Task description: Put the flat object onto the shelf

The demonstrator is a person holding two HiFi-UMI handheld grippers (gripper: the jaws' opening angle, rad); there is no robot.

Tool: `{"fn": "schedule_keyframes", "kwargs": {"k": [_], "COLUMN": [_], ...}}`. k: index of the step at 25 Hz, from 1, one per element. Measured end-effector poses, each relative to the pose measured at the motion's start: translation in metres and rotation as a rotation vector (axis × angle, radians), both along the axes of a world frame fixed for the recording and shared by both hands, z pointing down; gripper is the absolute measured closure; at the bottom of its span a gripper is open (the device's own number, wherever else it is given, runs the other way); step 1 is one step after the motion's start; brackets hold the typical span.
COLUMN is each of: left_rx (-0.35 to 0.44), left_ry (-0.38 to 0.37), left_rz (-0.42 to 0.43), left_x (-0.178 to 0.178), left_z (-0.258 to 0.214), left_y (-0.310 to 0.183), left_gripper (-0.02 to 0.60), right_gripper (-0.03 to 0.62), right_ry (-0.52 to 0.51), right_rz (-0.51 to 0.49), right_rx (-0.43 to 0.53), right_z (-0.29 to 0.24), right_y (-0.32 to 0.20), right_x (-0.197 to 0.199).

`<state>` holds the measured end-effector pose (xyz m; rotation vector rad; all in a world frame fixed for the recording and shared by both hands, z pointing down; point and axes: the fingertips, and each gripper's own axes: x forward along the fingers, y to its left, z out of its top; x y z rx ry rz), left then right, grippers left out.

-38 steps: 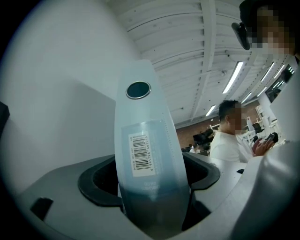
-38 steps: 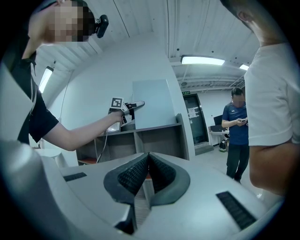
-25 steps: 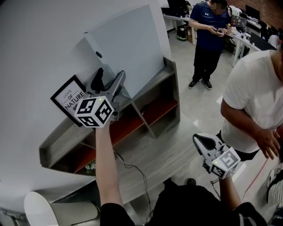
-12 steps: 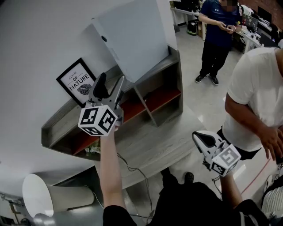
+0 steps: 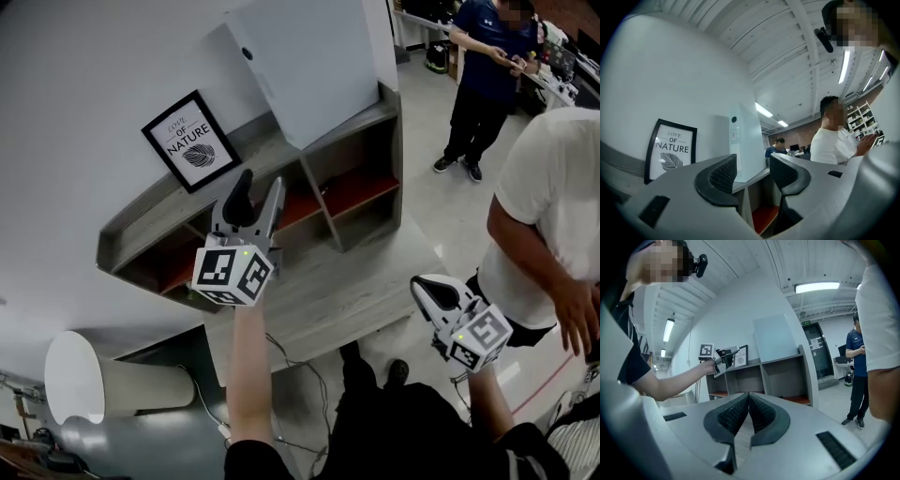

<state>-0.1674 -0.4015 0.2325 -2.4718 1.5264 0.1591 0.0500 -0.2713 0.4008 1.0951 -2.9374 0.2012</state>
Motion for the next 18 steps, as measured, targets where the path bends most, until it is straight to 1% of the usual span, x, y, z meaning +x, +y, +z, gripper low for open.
{"fn": "schedule_keyframes", "kwargs": {"k": [5, 7, 13, 18], "left_rx": [-0.033, -0.047, -0.091, -0.13], "left_ry": [0.009, 0.019, 0.02, 0.037], "left_rz": [-0.035, -0.053, -0.089, -0.093], "left_x": [0.002, 0.003, 0.005, 0.004], "left_z": [0.026, 0.038, 0.074, 0.097], "left_y": [0.028, 0.04, 0.069, 0.099], "left_gripper": [0.408, 0.451, 0.514, 0.54], "right_gripper": [0.58, 0.58, 0.58, 0.58], "right_ry": [0.001, 0.003, 0.009, 0.014], "right_rz": [-0.043, -0.059, -0.102, -0.123], "right_rx": [-0.005, -0.012, -0.033, -0.026], "right_z": [0.003, 0.005, 0.018, 0.015], "right_y": [0.01, 0.014, 0.019, 0.028], "right_x": [-0.004, -0.006, -0.015, -0.027]}}
